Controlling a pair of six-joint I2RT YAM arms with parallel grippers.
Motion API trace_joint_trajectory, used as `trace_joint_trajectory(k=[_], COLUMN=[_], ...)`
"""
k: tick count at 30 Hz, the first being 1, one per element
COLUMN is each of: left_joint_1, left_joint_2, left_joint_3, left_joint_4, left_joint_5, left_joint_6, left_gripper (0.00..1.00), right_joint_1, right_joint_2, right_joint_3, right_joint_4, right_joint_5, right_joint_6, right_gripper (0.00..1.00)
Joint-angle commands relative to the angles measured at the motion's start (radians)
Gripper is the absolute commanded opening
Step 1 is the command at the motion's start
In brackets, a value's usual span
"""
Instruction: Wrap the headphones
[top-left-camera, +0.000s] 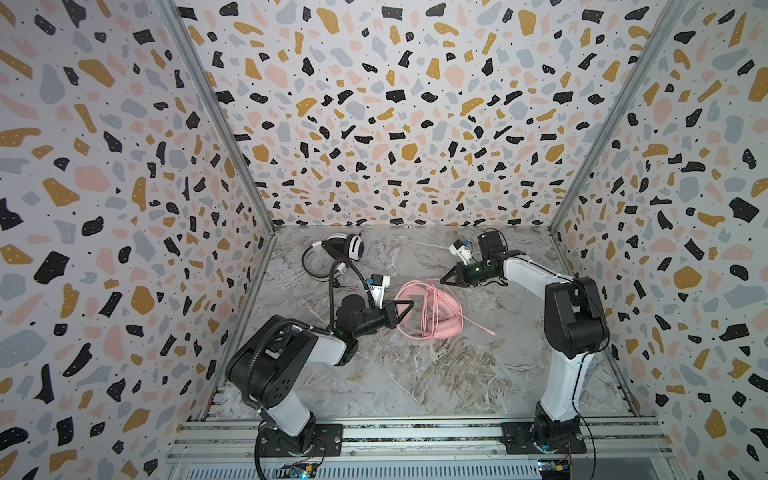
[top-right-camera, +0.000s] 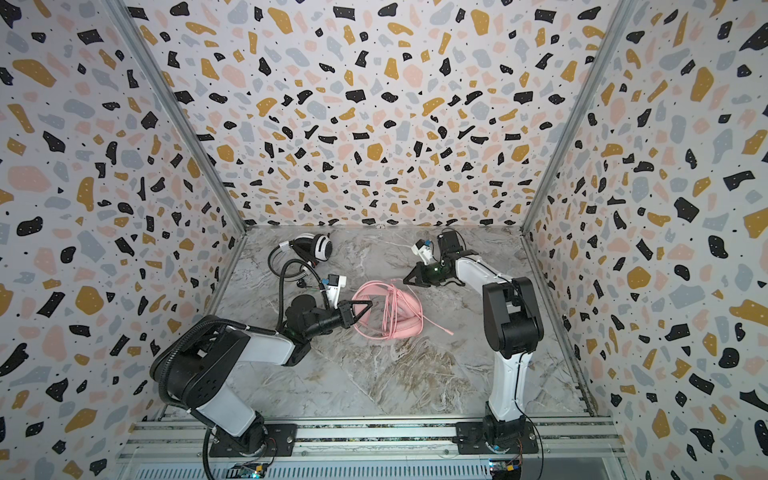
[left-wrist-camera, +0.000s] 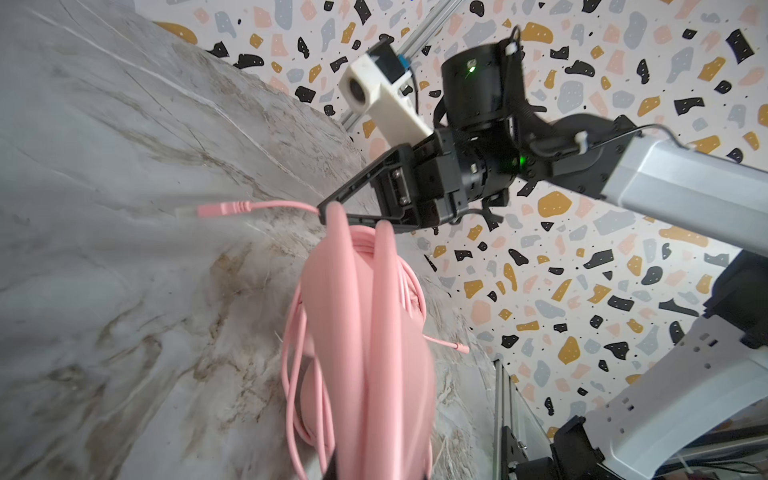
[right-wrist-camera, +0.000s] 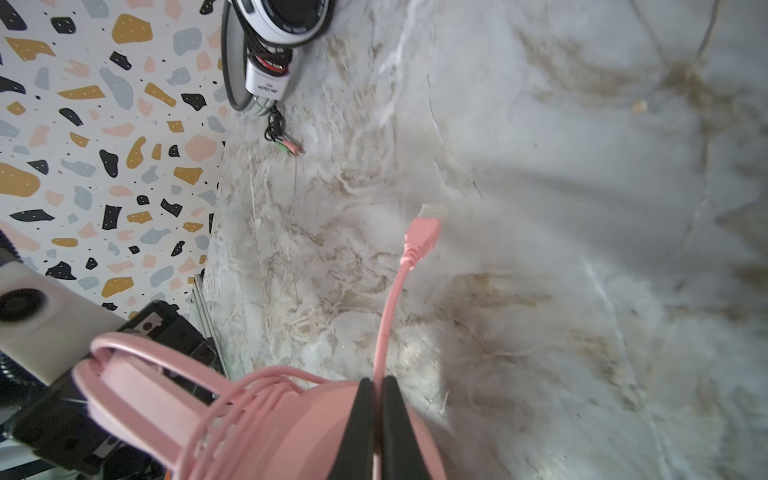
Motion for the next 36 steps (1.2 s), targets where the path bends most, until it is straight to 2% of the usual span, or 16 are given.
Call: trace_joint_trajectory(k=[1,7,14,21,27,30,36], left_joint_1=[-0.004,0.001,0.051,0.075,0.069,0.054,0.023], left_joint_2=[-0.016,0.013,-0.033,0.019,0.051,0.063,-0.002], left_joint_3=[0.046,0.068,0.1,0.2,0.272,0.265,0.2], left_joint_4=[-0.023,0.054,0.078,0.131,0.044,0.048,-0.049], left_joint_5=[0.008,0.028,0.004,-0.015,-0.047,-0.018,-0.016], left_joint_6=[0.092,0.034,-0.01,-0.104,-0.07,-0.064,0.019], left_gripper=[0.0,0.0,0.0,0.0,0.0,0.0,0.0], right_joint_1=[0.036,0.107,0.1,0.223,0.262,0.222,0.045], right_joint_2=[-0.11,-0.19,-0.36,-0.462,-0.516,-0.503,-0.413], right_joint_3=[0.084,0.123,-0.054,-0.031,-0.021,0.026,0.148], right_joint_4=[-0.097,-0.166,-0.097,-0.15,-0.129,-0.142,-0.119], right_joint_5=[0.061,0.121,0.16,0.194,0.179,0.233,0.179], right_joint_6=[-0.019,-0.022,0.043,0.077,0.12,0.098,0.078], right_gripper=[0.06,0.06,0.06,0.06,0.06,0.06,0.05])
